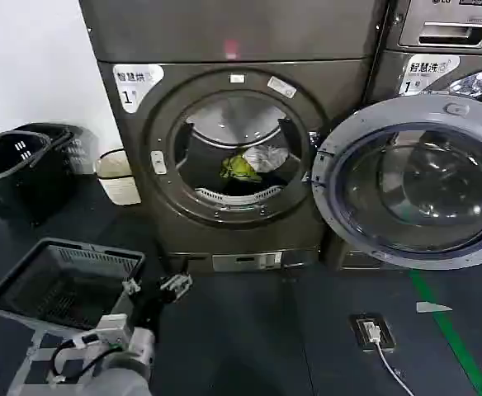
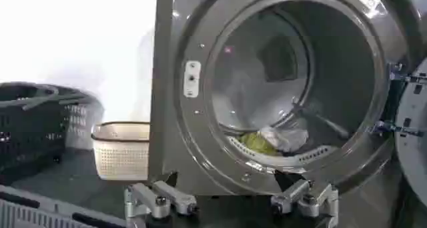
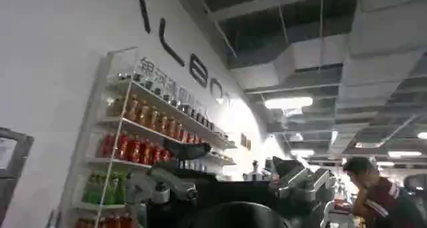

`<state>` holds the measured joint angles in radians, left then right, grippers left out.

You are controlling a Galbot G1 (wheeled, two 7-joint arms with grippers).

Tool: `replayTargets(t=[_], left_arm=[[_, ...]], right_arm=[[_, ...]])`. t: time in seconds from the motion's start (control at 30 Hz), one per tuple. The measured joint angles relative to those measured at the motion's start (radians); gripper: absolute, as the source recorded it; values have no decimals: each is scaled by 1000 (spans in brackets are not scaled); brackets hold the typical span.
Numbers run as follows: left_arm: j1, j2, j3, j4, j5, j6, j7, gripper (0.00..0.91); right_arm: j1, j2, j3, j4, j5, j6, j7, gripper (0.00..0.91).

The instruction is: Grasp the clothes from the dryer.

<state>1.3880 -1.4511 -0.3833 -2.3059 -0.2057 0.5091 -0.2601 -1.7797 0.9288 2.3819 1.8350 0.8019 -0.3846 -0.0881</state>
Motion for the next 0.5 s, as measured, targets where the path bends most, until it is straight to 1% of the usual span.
replayTargets(t=[0.5], left_arm=[[7, 6, -9, -20, -7, 0, 7, 907]], right_arm=[[3, 6, -3, 0, 10, 26, -1, 907]])
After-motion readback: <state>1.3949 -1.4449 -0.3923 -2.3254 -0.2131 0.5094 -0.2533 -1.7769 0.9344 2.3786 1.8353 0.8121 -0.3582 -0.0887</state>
